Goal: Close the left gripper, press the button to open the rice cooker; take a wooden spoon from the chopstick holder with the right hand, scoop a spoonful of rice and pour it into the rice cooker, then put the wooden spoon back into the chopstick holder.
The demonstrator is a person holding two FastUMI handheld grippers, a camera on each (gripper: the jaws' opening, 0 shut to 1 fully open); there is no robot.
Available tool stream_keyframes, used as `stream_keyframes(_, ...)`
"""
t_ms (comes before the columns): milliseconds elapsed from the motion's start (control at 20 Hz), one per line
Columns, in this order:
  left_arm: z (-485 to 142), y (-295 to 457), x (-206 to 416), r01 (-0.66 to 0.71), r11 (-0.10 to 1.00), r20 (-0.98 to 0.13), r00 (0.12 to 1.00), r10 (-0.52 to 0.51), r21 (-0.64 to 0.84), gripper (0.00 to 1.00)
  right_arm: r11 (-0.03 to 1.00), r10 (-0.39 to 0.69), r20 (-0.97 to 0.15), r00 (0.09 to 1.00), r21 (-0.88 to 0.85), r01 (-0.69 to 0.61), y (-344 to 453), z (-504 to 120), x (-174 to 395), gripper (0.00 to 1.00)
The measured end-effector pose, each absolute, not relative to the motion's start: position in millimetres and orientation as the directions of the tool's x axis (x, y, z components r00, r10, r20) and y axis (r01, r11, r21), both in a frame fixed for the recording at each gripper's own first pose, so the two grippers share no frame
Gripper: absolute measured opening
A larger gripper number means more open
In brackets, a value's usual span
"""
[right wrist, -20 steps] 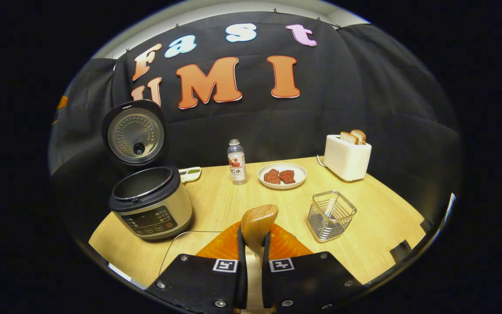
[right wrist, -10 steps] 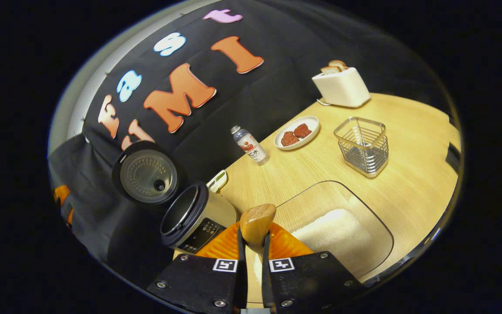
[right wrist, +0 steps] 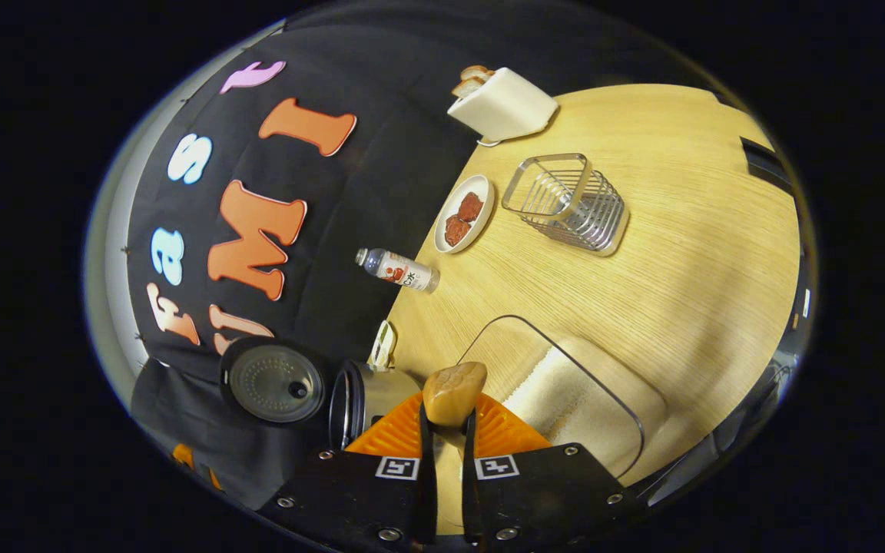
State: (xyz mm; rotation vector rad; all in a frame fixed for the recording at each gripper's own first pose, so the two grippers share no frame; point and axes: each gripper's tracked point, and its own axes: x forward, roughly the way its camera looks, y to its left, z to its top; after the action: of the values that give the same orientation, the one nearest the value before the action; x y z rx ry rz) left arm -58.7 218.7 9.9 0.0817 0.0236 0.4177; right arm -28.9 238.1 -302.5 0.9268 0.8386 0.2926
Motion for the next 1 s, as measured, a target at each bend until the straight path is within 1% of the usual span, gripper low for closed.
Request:
stream_keyframes(50, 12.6, 217.1, -59.3, -0.408, 0.909, -0.002, 0.912, 0.409, 0.083, 1.0, 0.574, 0.561, -0.502, 0.658, 0.809, 0.127, 234.1, -298.3, -27.3, 0.12)
stream_keyframes(100, 13.4, 215.6, -59.1, -0.411, 0.908, 0.001, 0.911, 0.412, 0.084, 0.98, 0.567, 0.564, -0.499, 0.657, 0.813, 0.132, 231.2, -294.1, -26.7, 0.12)
stream_keyframes(300, 21.3, 205.9, -63.0, -0.427, 0.9, 0.017, 0.904, 0.427, 0.083, 0.99, 0.567, 0.563, -0.503, 0.656, 0.813, 0.137, 214.0, -284.5, -18.9, 0.12)
stream_keyframes(550, 21.9, 198.7, -63.4, -0.441, 0.894, 0.019, 0.897, 0.441, 0.078, 0.99, 0.512, 0.587, -0.486, 0.647, 0.842, 0.168, 206.0, -270.4, -14.0, 0.12)
stream_keyframes(800, 22.8, 199.6, -70.2, -0.45, 0.888, 0.025, 0.893, 0.45, 0.09, 0.98, 0.452, 0.614, -0.451, 0.647, 0.874, 0.18, 216.2, -250.0, -10.3, 0.12)
stream_keyframes(1000, 25.4, 200.2, -70.8, -0.45, 0.888, 0.032, 0.893, 0.449, 0.099, 0.98, 0.408, 0.644, -0.407, 0.648, 0.899, 0.159, 236.0, -227.9, -5.7, 0.12)
